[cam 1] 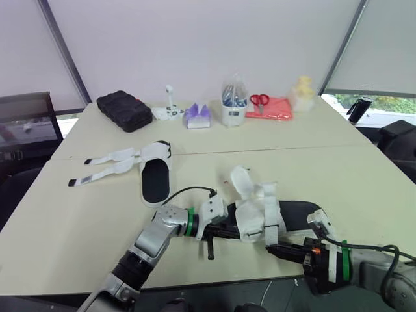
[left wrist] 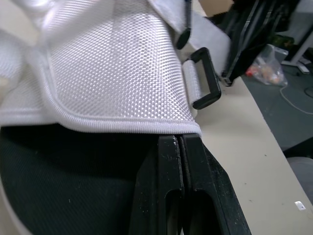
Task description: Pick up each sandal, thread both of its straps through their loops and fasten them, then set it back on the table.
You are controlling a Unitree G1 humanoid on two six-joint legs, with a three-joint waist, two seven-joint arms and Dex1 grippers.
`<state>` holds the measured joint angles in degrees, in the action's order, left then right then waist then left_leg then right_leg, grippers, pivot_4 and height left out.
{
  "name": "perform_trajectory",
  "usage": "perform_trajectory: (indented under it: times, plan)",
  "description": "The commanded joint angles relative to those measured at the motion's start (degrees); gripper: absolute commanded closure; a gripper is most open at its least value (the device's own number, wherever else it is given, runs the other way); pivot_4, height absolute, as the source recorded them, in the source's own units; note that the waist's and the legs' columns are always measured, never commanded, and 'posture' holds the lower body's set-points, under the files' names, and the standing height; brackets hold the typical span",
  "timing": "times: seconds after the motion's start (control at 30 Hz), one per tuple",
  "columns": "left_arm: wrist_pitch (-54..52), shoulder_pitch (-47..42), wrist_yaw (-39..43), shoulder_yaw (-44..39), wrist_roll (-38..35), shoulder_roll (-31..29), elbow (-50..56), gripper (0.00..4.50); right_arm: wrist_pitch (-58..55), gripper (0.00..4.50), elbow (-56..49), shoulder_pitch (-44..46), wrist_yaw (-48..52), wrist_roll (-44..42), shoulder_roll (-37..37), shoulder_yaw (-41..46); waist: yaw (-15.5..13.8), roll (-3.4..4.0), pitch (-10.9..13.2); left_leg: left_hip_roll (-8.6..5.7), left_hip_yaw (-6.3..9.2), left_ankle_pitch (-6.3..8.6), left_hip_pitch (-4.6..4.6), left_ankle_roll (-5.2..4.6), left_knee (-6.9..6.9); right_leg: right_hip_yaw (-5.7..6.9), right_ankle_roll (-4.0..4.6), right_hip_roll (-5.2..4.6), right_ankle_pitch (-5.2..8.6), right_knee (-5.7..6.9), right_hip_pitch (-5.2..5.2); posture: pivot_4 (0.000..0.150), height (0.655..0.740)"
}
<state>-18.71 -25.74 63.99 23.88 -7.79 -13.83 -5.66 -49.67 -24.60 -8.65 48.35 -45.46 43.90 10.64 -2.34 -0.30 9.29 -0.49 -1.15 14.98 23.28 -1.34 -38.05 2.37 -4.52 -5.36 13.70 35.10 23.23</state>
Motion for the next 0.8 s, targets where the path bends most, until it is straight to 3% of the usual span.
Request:
perform_trajectory:
  times: [0.03,0.37,0.8]
  plan:
    - [-1.3,0.2,3.3,5.5,0.6,0.7,-2.3,4.50,0.9,4.49,-0.5,2.1,0.9,0.1,-0.2,-1.6,0.0,-0.01,0.0,0.00,0.00,0.00,0.00,0.00,0.00,0.00,0.00,0.00,0.00,0.00,0.00,0.150,0.7400]
    - [-0.1,-1.5,3.5,4.4,1.3,1.1,-5.0,4.50,-0.7,4.49,-2.1,0.1,1.1,-1.6,-0.3,-0.1,0.0,-0.01,0.0,0.00,0.00,0.00,0.00,0.00,0.00,0.00,0.00,-0.02,0.00,0.00,0.00,0.150,0.7400]
    - [-1.0,-2.6,2.2,3.3,1.4,2.3,-6.5,4.50,-4.7,4.49,-11.6,-7.1,3.4,-9.6,6.5,9.0,-0.2,-0.05,0.0,-0.06,0.00,0.01,0.02,-0.01,0.00,0.01,-0.03,-0.11,0.02,-0.02,-0.01,0.150,0.7400]
